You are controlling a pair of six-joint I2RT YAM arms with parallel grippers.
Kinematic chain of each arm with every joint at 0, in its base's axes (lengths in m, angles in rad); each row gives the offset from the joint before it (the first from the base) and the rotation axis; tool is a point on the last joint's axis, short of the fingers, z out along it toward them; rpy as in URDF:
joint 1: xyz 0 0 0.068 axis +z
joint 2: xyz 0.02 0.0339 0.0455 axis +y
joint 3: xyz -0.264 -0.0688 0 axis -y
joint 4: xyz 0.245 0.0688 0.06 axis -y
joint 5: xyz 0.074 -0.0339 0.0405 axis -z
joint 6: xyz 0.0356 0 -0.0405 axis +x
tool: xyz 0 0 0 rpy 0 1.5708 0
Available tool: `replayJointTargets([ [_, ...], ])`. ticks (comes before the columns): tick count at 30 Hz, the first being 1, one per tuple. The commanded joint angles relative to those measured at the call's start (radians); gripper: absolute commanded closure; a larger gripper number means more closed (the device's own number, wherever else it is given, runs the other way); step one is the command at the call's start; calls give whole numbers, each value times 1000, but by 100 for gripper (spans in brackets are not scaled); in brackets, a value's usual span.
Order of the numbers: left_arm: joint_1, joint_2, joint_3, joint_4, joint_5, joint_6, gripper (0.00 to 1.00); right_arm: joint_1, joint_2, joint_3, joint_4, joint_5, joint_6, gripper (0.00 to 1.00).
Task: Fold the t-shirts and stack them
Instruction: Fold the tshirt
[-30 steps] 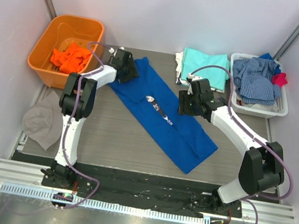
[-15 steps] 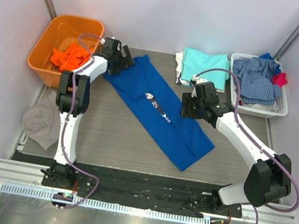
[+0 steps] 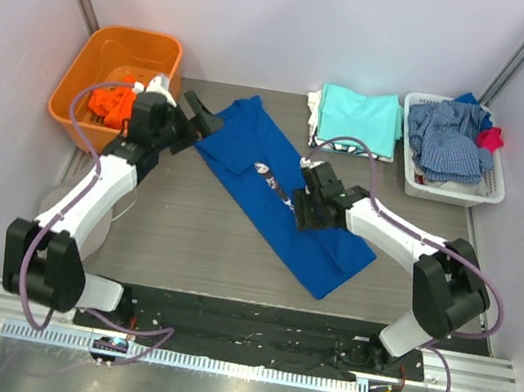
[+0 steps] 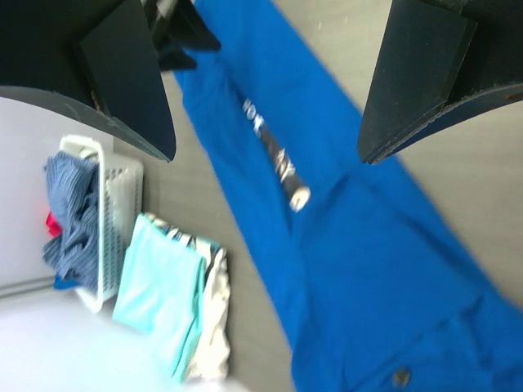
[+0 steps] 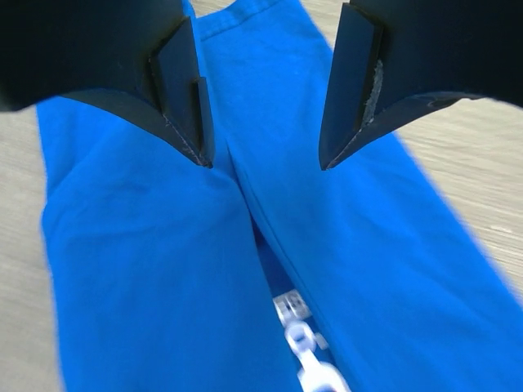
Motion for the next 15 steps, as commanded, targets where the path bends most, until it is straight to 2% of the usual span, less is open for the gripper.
replayJointTargets([
  [1,-16,-159,-166,-1,-14,-37,0,28,29,-42,5,181,44,38],
  [5,-16,-261,-240,-30,-10,-42,0,28,29,-75,33,230,36,32],
  [8,-16,-300,-257,-58,-8,-33,0,28,40,-87,36,251,33,31],
  [15,-16,-341,-284,-85,-17,-41,0,41,73,-137,27,144,79,31],
])
